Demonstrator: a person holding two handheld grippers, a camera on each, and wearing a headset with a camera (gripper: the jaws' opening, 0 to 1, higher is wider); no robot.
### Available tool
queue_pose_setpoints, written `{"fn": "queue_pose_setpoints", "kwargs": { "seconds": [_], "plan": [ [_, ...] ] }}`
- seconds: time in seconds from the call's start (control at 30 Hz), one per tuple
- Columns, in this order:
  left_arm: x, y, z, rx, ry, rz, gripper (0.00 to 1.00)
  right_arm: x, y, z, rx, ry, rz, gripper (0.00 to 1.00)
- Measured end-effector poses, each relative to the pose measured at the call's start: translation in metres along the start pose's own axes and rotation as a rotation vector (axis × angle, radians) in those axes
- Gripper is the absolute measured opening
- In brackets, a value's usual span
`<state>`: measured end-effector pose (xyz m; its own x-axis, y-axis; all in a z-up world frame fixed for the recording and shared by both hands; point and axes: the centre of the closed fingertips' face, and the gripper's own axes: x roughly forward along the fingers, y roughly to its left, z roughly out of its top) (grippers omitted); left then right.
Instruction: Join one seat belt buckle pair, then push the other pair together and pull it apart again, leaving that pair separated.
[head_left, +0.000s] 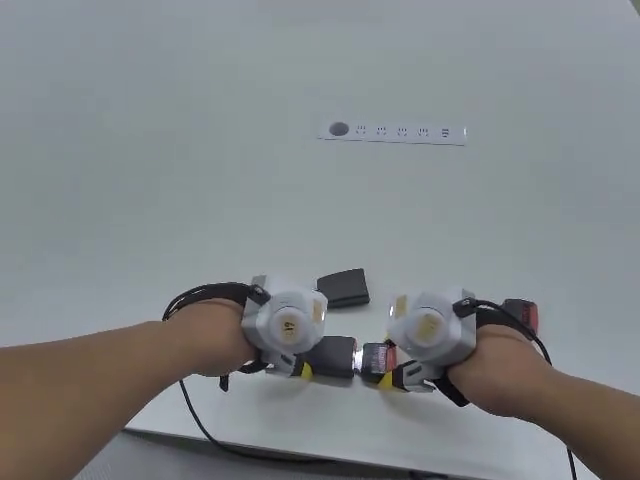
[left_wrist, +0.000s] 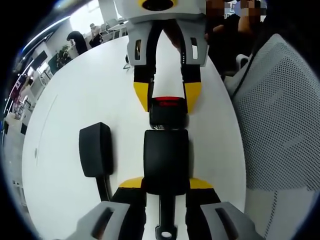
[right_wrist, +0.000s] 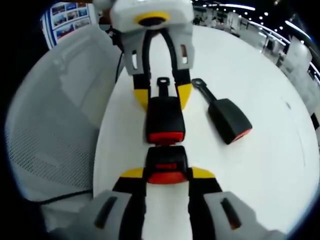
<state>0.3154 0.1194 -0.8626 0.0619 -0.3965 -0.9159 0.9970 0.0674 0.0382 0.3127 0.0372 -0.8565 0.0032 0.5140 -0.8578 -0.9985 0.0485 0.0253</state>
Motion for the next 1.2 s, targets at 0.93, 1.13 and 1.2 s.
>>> {"fn": "queue_pose_setpoints", "kwargs": {
  "seconds": [0.93, 1.13, 1.2],
  "plan": [
    [-0.002, -0.004, 0.004, -0.044, 0.03, -0.029, 0.34, 0.003, 0.001, -0.001, 0.031, 0.004, -0.016, 0.35],
    [-0.012, -0.006, 0.009, -0.009, 0.033, 0.01, 0.34, -0.01, -0.001, 0.006, 0.066, -0.021, -0.039, 0.34],
    [-0.019, -0.003, 0.014, -0.002, 0.014, 0.031, 0.34, -0.017, 0.001, 0.011, 0.064, -0.037, -0.042, 0.34]
  ]
}}
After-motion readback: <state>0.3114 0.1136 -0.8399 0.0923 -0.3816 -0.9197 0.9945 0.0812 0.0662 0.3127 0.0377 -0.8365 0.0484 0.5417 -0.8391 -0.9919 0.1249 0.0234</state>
